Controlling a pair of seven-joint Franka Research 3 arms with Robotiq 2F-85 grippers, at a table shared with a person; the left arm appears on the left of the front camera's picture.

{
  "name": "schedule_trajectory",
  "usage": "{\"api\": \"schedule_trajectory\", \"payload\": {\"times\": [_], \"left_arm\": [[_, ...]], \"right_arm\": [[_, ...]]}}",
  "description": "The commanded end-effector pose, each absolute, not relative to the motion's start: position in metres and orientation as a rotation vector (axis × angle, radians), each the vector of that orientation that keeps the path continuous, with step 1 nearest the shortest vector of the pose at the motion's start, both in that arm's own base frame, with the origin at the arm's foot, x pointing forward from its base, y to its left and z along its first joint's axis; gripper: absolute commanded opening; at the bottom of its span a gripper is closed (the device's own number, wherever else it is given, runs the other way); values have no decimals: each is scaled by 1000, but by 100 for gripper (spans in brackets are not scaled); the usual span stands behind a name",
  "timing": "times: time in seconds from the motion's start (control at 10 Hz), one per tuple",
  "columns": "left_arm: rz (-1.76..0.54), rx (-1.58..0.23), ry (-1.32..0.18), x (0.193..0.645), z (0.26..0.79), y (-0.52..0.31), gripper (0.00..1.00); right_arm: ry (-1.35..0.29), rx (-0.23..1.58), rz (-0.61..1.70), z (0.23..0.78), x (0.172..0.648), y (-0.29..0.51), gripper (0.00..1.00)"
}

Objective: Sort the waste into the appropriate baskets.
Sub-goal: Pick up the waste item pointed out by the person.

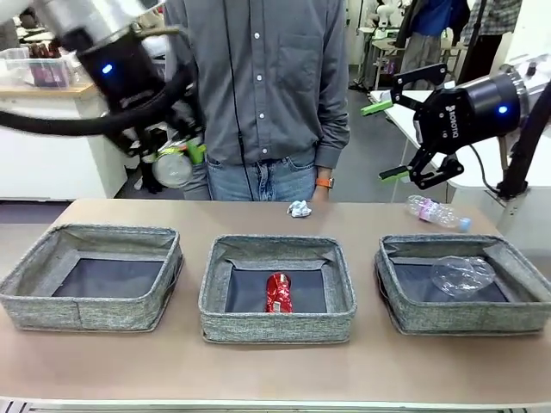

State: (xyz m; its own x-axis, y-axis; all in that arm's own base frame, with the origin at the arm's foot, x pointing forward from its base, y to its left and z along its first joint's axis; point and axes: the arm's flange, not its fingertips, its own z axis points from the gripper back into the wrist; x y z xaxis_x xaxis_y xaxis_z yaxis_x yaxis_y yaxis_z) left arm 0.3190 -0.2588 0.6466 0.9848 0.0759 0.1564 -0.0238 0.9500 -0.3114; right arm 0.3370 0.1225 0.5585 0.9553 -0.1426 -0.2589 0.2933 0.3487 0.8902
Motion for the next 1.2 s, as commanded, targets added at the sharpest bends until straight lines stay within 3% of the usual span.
{"api": "schedule_trajectory", "payload": {"times": [0.0,0.1,0.3,0.7,0.8,1.1], "left_arm": [[30,-221,-214,319,695,-311,47],[90,-144,-264,318,709,-330,47],[82,-176,-229,314,737,-357,47],[37,-99,-303,313,782,-423,47],[48,-115,-253,319,781,-423,47],[13,-143,-290,305,764,-401,47]], "right_arm": [[135,1213,-264,559,339,124,100],[135,1213,-264,559,339,124,100],[135,1213,-264,559,339,124,100],[135,1213,-264,559,339,124,100],[135,1213,-264,559,339,124,100],[135,1213,-264,559,339,124,100]]}}
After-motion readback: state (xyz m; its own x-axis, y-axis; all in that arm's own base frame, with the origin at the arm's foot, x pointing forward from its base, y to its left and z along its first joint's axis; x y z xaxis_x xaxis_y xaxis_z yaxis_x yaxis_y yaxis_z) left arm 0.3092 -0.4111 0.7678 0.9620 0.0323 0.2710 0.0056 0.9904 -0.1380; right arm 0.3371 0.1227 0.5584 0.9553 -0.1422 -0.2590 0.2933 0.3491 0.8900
